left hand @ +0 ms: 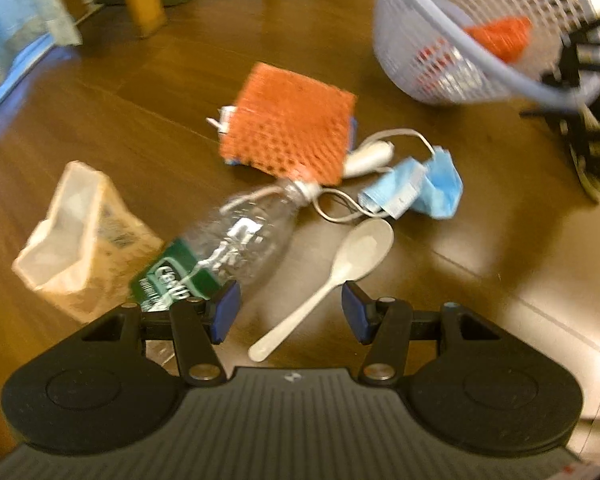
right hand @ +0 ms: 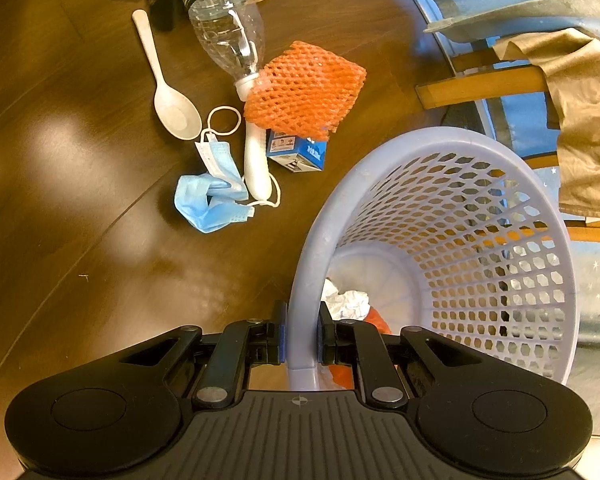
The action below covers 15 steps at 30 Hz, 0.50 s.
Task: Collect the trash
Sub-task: 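Move the left gripper to the white plastic spoon and grasp it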
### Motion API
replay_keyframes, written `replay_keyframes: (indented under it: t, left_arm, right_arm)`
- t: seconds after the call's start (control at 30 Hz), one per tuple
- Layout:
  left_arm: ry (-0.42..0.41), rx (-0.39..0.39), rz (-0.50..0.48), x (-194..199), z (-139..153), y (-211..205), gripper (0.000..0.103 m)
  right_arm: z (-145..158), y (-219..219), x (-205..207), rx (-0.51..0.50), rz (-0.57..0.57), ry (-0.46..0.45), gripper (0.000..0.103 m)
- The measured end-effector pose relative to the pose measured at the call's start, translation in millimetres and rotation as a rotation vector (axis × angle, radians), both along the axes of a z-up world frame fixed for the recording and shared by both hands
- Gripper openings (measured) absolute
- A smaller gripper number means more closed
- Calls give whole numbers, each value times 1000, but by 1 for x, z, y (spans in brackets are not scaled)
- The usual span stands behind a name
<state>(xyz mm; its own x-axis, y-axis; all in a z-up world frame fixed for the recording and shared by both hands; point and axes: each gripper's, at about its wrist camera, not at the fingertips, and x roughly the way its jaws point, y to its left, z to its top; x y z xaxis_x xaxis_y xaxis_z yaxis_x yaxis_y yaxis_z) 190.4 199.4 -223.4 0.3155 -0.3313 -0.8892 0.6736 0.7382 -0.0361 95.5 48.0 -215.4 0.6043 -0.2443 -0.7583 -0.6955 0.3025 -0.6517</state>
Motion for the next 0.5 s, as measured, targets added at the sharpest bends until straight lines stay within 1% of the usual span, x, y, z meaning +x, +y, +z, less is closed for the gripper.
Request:
replay_keyframes:
  t: [0.17, 0.33, 0.5]
  left_arm:
    - [-15, -3, -102, -3, -18, -17, 50]
    - [-34, -7, -202, -1, -30, -32, 51]
    - [-25, -15, -290, 1, -45, -46, 51]
  right_arm:
    - [0, 0, 2, -2, 3, -5, 10]
    - [1, 2, 4, 5, -3, -14, 10]
    - [2, 4, 5, 2, 2, -19, 10]
